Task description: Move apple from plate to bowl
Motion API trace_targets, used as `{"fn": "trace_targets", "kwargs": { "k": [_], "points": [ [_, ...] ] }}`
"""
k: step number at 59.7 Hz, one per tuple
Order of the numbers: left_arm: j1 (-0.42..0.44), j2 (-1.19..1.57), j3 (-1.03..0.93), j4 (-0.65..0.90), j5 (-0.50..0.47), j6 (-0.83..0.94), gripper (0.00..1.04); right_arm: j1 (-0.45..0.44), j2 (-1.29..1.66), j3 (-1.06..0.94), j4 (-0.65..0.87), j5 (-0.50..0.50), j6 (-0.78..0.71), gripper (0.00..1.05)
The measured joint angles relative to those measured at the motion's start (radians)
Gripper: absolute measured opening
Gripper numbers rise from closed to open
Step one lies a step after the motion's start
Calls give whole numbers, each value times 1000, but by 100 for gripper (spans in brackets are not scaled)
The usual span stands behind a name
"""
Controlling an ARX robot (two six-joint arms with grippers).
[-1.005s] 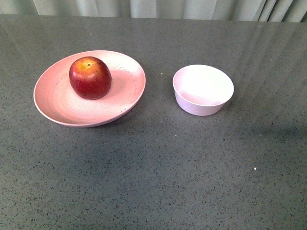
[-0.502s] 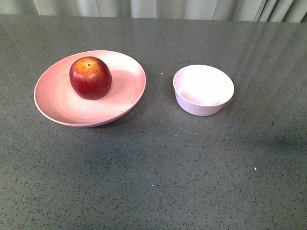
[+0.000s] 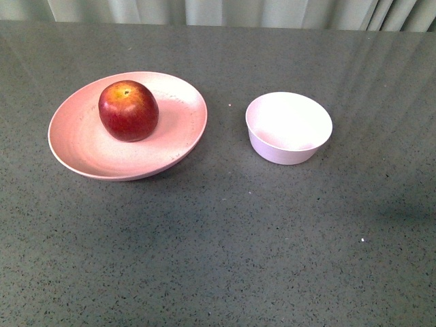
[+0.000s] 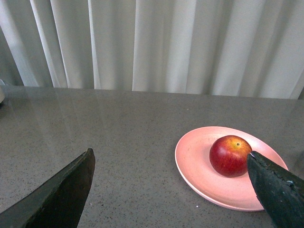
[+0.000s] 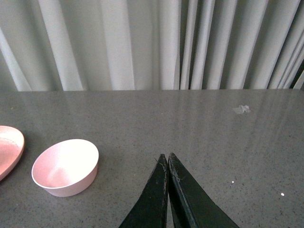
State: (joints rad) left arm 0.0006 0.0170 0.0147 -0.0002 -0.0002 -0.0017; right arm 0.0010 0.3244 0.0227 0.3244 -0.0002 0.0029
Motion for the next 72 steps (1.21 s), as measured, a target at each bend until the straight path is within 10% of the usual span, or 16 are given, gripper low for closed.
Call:
{"fn": "trace_targets", "kwargs": {
  "k": [49,57,64,72],
  "points": [
    [0,0,0,0,0,0,96,0,-317,0,-323,0,0,2],
    [0,0,0,0,0,0,96,0,-318,0,-323,0,0,28],
    [152,322,197,-442,549,201,96,0,-318,1,-323,-2,0,47],
    [95,600,264,-499,853,261,96,0,-319,0,-324,0,0,71]
  ]
}}
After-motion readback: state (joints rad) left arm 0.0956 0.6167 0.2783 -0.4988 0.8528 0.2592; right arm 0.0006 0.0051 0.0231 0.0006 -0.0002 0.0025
